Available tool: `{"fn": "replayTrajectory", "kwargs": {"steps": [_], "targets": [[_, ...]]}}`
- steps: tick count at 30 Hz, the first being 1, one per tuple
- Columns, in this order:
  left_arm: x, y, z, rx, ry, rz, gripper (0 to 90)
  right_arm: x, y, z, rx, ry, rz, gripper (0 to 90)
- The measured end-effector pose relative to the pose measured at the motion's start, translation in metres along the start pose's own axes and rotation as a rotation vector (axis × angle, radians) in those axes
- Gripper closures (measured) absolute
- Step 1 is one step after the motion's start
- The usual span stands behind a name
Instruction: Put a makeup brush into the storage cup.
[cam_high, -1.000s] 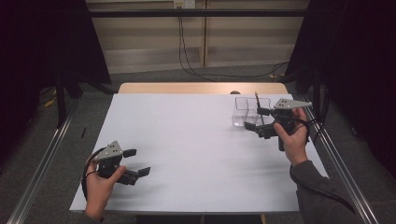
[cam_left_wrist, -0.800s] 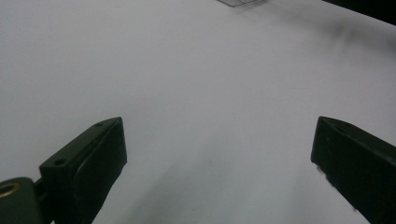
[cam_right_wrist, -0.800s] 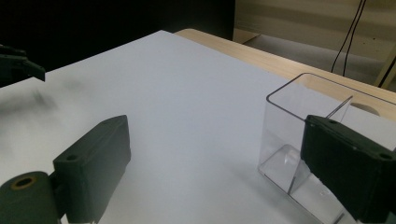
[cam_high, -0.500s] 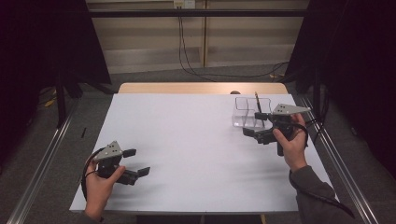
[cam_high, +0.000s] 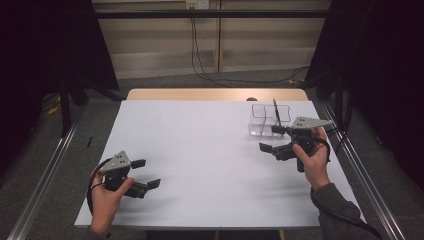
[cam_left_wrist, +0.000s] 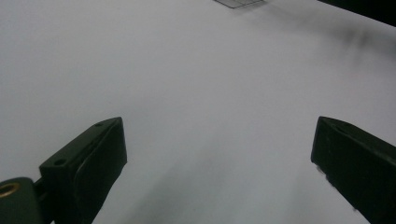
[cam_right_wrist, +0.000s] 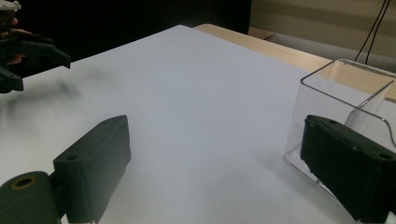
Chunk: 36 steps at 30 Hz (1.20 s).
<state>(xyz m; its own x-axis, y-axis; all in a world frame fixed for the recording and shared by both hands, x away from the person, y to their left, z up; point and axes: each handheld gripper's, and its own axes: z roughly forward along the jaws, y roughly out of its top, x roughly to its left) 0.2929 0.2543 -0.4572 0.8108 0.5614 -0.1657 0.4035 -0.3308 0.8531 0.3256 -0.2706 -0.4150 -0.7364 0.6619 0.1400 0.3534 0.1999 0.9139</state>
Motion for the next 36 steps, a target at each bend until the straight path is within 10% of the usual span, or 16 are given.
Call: {"fn": "replayTrajectory", "kwargs": {"steps": [36], "targets": [[0.000,0.000,0.000,-0.001,0.001,0.002,3.2,0.016,-0.024,-0.010,0.023,0.024,-0.005,8.4]]}}
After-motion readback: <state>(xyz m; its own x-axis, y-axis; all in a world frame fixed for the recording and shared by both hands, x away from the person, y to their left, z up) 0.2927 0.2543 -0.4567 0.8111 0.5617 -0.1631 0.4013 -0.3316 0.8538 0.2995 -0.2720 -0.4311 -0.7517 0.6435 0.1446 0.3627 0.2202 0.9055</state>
